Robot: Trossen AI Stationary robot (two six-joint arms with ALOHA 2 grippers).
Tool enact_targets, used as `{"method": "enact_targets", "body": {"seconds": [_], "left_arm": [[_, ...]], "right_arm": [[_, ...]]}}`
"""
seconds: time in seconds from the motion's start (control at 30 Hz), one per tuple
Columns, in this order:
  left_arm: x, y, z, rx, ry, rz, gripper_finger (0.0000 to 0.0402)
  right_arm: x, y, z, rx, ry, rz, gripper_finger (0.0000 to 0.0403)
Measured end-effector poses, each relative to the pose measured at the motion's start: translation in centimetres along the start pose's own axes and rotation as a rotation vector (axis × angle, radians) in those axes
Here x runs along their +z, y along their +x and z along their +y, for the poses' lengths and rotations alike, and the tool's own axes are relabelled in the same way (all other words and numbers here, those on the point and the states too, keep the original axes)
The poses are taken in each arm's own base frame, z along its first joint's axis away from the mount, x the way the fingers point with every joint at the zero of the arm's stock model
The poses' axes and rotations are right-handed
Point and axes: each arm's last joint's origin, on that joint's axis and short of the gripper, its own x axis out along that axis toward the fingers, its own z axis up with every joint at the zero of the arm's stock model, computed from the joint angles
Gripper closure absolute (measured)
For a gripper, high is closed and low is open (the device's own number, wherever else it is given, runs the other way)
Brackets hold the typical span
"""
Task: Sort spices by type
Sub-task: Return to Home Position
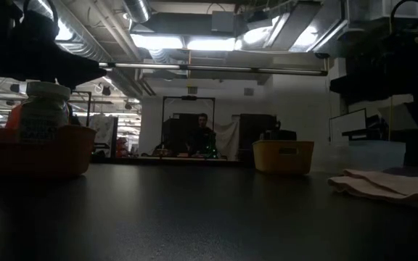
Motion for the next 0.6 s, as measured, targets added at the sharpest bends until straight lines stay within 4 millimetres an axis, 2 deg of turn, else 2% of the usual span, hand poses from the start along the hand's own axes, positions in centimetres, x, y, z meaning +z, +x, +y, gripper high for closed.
{"method": "enact_targets", "body": {"seconds": [0.6], "left_arm": [[-0.01,0.00,0.00,0.000,0.013,0.001,0.0190]], "right_arm": [[-0.05,0.00,0.00,0.000,0.001,0.003,0.0141]]}}
